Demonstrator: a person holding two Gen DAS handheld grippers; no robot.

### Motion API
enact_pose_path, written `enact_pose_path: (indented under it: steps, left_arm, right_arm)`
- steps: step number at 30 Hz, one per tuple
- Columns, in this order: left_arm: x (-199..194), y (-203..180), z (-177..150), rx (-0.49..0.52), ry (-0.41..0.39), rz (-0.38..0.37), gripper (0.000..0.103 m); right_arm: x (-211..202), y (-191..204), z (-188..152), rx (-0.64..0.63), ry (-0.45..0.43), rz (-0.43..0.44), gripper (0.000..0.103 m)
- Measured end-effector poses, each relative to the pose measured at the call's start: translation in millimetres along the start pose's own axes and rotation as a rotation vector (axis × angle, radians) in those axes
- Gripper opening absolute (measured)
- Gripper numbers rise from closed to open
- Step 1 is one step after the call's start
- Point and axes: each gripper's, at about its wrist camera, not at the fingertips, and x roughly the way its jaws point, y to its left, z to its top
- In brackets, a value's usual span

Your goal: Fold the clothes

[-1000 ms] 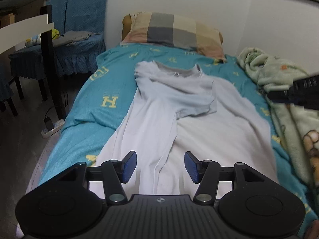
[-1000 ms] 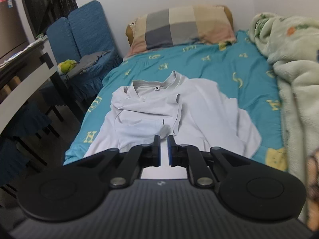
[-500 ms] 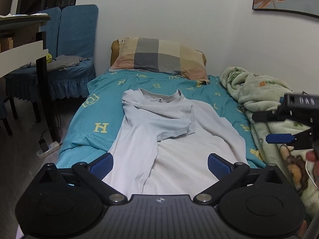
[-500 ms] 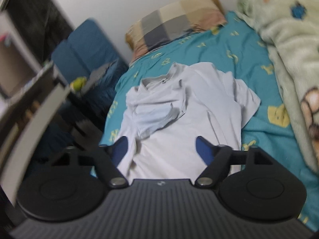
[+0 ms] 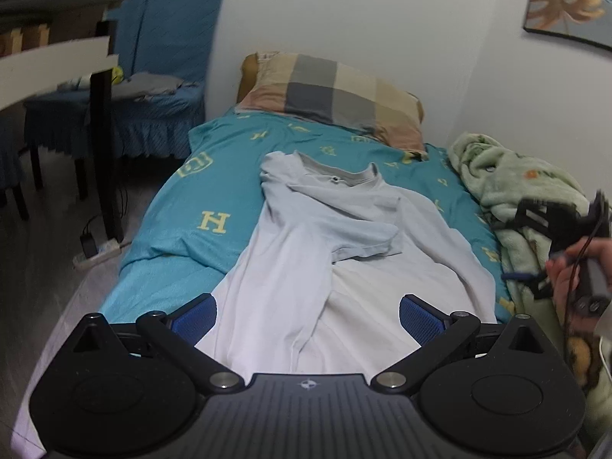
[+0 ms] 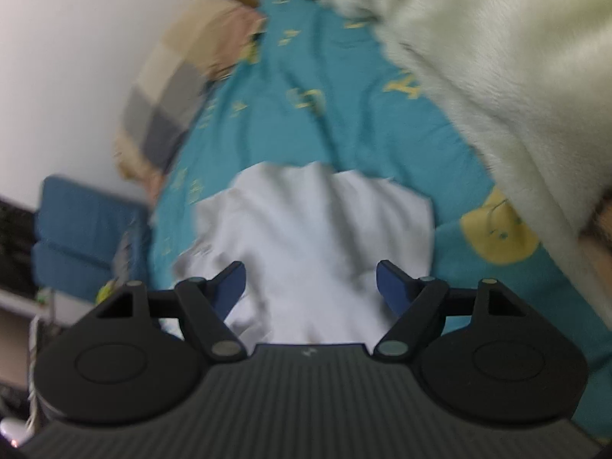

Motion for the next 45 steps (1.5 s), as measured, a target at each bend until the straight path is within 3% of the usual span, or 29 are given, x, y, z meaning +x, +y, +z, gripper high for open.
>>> enact_pose_path:
  steps: [4,8,10,11,12,15,20,23,26,28,31,35,39,45]
  left_arm:
    - [17.2,15.4,3.3,-0.073,0.039,-0.008,0.103]
    - [34.3,24.3,3.6,-0.122,0.075,-0.018,0.103]
    - [40.1,25.9,2.4,-0.126,0.084,-0.017,0.103]
    - [41.7,26.2,2.0,-0.127,0.085,-0.017,0.103]
    - [41.3,25.6,2.0,-0.125,0.083,-0.017,0.103]
    - [40.0,24.0,2.0,-0.12,0.074,-0.017,0.103]
    - [37.9,21.3,2.0,-0.113,0.061,-0.016,0.103]
    - [34.3,20.5,2.7,-0.114,0.049,-0.012,0.103]
    - [30.8,21.3,3.8,-0.122,0.038,-0.002,0.103]
    - [27.6,22.9,5.6,-0.128,0.025,0.005,0.103]
    - [23.2,25.5,9.2,-0.138,-0.001,0.011,0.103]
    - [19.2,31.9,15.1,-0.161,-0.032,0.021,0.103]
    - [13.2,42.5,18.7,-0.189,-0.066,0.034,0.103]
    - [12.1,68.2,18.8,-0.25,-0.078,0.072,0.103]
  right_arm:
    - [26.1,-27.2,-3.1,0.093,-0.037,-0.094,0.073]
    - [41.6,-45.7,0.9,0.138,-0.112,-0.081,0.066]
    - [49.8,-46.7,4.2,0.132,-0.117,-0.049,0.036]
    - [55.9,-46.1,4.7,0.123,-0.099,-0.039,0.032]
    - [59.7,-43.7,4.0,0.103,-0.088,-0.041,0.019]
    - [56.3,-29.5,4.9,0.024,-0.113,-0.058,0.008]
    - [12.9,7.2,10.7,-0.15,-0.324,-0.045,0.007]
    - [-9.7,20.7,11.8,-0.257,-0.453,-0.099,0.007]
    - [-14.6,19.8,18.0,-0.254,-0.483,-0.136,0.007]
    - [-15.7,19.6,19.0,-0.261,-0.48,-0.129,0.007]
    - [-18.9,36.5,13.6,-0.287,-0.444,-0.052,0.007]
    - [-22.3,85.8,-17.6,-0.373,-0.386,0.061,0.007]
    - [-3.3,142.6,-61.8,-0.483,-0.309,0.138,0.007]
    - [73.8,183.1,-134.7,-0.633,-0.165,0.128,0.007]
